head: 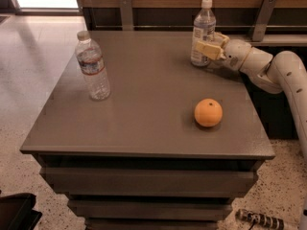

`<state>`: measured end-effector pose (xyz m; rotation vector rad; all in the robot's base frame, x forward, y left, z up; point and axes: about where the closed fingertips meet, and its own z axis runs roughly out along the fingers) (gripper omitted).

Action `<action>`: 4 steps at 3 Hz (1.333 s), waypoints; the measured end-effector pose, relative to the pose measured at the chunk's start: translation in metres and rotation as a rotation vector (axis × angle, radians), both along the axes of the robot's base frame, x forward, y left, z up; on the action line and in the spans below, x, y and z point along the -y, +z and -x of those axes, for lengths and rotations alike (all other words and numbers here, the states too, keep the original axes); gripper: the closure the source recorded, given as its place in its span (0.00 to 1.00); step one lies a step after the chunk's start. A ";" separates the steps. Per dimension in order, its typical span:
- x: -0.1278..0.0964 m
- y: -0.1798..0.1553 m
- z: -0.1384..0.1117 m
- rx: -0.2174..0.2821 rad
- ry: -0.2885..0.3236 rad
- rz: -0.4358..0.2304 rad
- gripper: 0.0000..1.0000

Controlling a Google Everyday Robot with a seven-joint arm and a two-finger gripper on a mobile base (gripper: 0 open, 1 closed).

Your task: Place blue plastic bottle upright

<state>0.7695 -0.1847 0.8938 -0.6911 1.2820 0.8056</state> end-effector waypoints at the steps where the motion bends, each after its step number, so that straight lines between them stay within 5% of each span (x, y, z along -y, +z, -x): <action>1: 0.000 -0.007 0.002 0.001 -0.001 -0.009 1.00; 4: -0.011 -0.005 0.001 0.002 0.014 -0.010 0.36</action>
Offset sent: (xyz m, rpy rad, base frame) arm -0.0016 0.0002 -0.0060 0.0080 -0.0008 -0.0011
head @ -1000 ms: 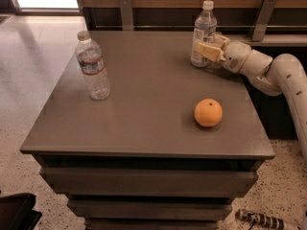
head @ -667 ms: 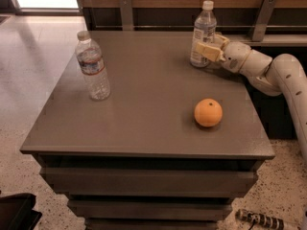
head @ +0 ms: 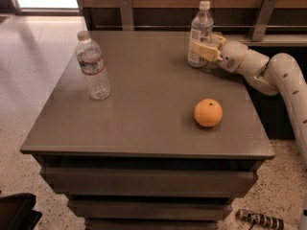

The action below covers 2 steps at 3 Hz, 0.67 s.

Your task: Place blue plastic bottle upright

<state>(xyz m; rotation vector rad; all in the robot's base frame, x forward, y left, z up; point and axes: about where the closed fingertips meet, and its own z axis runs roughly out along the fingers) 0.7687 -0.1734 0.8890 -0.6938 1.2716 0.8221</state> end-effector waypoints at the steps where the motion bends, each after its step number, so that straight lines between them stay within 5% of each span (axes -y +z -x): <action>1: -0.004 0.001 0.000 0.000 0.005 0.000 0.13; 2: -0.007 0.001 -0.001 0.001 0.010 -0.001 0.00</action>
Offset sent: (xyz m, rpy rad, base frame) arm 0.0003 0.0034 0.0005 0.0003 -0.0004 0.0047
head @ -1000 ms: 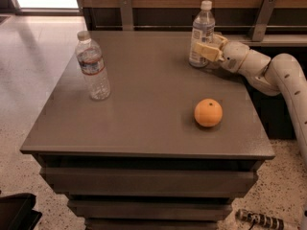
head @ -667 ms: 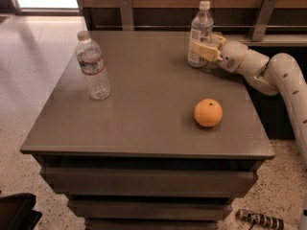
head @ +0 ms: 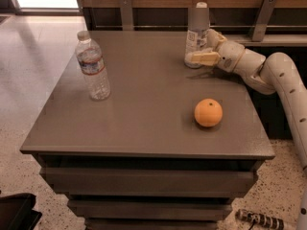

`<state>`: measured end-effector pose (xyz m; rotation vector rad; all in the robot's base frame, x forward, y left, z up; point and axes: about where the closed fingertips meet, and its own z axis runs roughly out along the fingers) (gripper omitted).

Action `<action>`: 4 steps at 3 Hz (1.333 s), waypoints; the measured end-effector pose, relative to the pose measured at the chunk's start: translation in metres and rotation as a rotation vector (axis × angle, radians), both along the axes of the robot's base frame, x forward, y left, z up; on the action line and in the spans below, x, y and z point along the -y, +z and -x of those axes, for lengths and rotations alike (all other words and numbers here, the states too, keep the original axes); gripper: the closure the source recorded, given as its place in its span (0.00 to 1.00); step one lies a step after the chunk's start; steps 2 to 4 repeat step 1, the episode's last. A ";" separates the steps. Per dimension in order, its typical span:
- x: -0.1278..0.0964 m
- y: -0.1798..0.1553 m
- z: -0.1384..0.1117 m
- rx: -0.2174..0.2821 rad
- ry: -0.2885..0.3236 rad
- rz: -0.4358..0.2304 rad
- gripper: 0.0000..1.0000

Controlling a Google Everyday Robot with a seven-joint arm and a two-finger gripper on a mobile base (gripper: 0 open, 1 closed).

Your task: Place blue plastic bottle upright

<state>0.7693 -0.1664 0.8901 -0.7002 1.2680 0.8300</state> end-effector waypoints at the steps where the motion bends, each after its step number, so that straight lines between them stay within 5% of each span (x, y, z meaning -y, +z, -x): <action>1: 0.000 0.000 0.000 0.000 0.000 0.000 0.00; 4: 0.000 0.000 0.000 0.000 0.000 0.000 0.00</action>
Offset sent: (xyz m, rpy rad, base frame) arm 0.0000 0.0000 0.0000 0.0000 0.0000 0.0000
